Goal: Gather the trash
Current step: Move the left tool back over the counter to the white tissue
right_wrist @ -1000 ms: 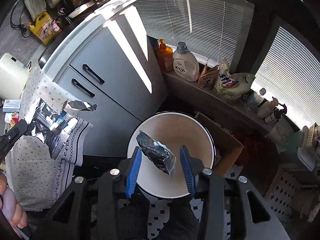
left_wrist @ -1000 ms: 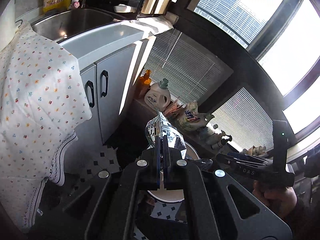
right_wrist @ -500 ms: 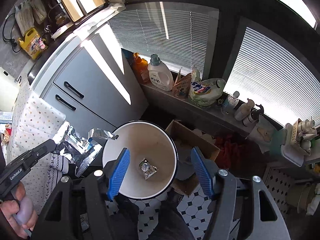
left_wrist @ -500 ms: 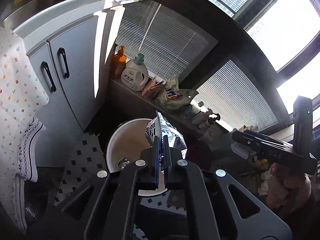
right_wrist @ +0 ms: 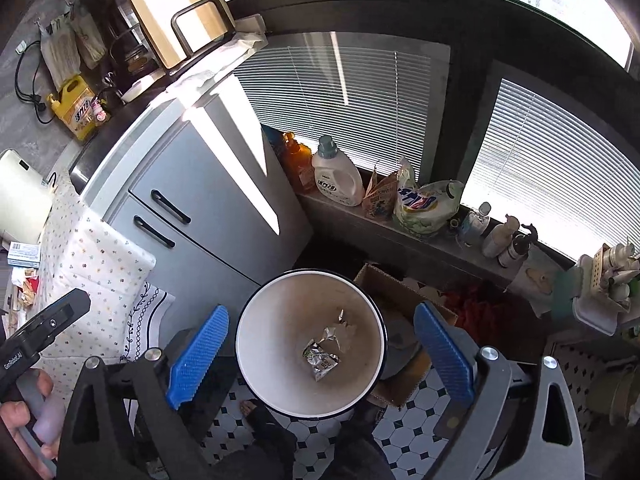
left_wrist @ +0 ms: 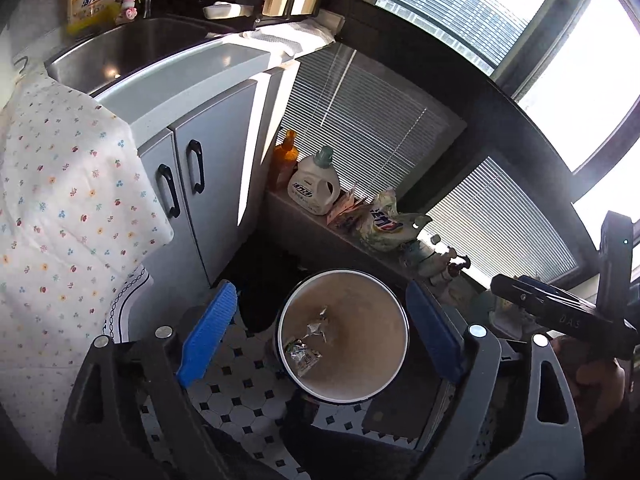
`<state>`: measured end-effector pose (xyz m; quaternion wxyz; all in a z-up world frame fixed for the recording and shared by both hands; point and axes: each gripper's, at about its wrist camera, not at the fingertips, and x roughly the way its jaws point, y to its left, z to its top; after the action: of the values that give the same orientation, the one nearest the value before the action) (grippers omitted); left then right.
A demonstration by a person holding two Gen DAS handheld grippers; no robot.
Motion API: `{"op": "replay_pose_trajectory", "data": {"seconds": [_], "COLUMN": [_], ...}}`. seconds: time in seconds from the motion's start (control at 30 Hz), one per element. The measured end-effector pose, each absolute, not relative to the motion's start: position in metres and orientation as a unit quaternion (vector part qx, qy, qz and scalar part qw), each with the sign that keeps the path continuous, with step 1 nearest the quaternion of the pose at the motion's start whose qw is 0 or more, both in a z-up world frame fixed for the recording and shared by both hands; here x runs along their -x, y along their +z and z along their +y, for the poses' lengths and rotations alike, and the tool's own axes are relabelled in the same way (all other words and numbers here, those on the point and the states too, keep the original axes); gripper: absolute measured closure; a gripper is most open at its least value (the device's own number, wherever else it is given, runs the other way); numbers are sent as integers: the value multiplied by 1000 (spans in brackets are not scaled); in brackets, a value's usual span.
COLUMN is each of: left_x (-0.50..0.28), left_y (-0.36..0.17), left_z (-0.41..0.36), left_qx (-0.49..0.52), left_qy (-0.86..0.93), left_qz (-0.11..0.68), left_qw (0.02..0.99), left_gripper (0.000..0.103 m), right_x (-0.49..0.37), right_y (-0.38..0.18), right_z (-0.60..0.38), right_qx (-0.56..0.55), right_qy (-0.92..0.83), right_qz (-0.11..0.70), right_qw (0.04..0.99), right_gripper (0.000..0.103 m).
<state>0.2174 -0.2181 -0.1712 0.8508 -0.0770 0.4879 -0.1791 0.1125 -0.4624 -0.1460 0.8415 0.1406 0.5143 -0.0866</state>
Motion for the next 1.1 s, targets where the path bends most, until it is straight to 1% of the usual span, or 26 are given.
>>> {"op": "replay_pose_trajectory", "data": {"seconds": [0.13, 0.23, 0.63, 1.1], "left_x": [-214, -211, -186, -150], "left_y": [-157, -146, -124, -122], "left_z": [-174, -137, 3, 124], "left_qx": [84, 97, 150, 194], "left_qy": [-136, -102, 13, 93], "left_qz": [470, 454, 405, 377], "left_qw": [868, 880, 902, 901], "left_gripper": [9, 7, 7, 7], "right_x": [-130, -142, -183, -209], "right_y": [-136, -127, -100, -95], "right_z": [-424, -394, -276, -155], "right_qx": [-129, -118, -84, -41], "right_qy": [-57, -33, 54, 120], "right_qz": [505, 494, 472, 465], "right_qw": [852, 861, 876, 876], "right_gripper": [8, 8, 8, 8]}}
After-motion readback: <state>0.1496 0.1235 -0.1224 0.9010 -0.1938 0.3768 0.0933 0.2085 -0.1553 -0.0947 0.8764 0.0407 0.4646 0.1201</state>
